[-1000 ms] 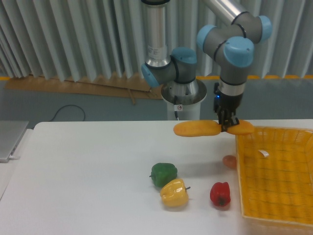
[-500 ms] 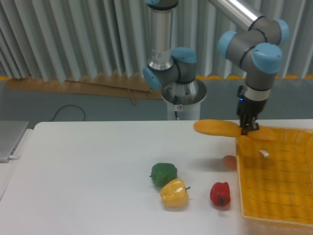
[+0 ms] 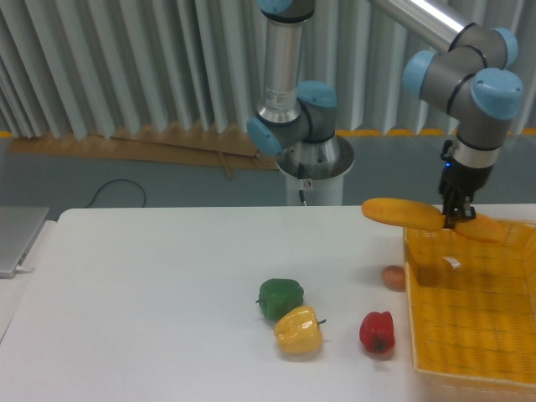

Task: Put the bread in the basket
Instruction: 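Carry the held bread loaf over the orange basket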

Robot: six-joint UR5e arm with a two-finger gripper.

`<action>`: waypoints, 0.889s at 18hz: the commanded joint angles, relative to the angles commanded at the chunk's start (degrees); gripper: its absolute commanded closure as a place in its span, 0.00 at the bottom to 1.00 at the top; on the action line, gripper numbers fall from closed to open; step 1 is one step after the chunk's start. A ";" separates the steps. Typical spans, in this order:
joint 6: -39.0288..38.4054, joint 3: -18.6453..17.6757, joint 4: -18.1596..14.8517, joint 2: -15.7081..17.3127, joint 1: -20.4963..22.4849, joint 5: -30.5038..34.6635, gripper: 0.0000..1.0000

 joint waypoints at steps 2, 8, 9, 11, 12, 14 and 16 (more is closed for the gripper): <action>0.44 0.79 -0.26 -0.70 0.09 1.23 0.97; 0.53 3.52 1.66 -4.57 0.00 1.23 0.97; 0.53 3.61 2.45 -5.01 0.00 1.23 0.97; 0.44 3.52 3.07 -5.98 -0.17 1.23 0.97; 0.44 3.52 3.08 -6.68 -0.61 1.23 0.97; 0.00 3.44 3.08 -7.03 -1.14 1.23 0.97; 0.00 3.43 3.08 -7.04 -1.67 1.23 0.96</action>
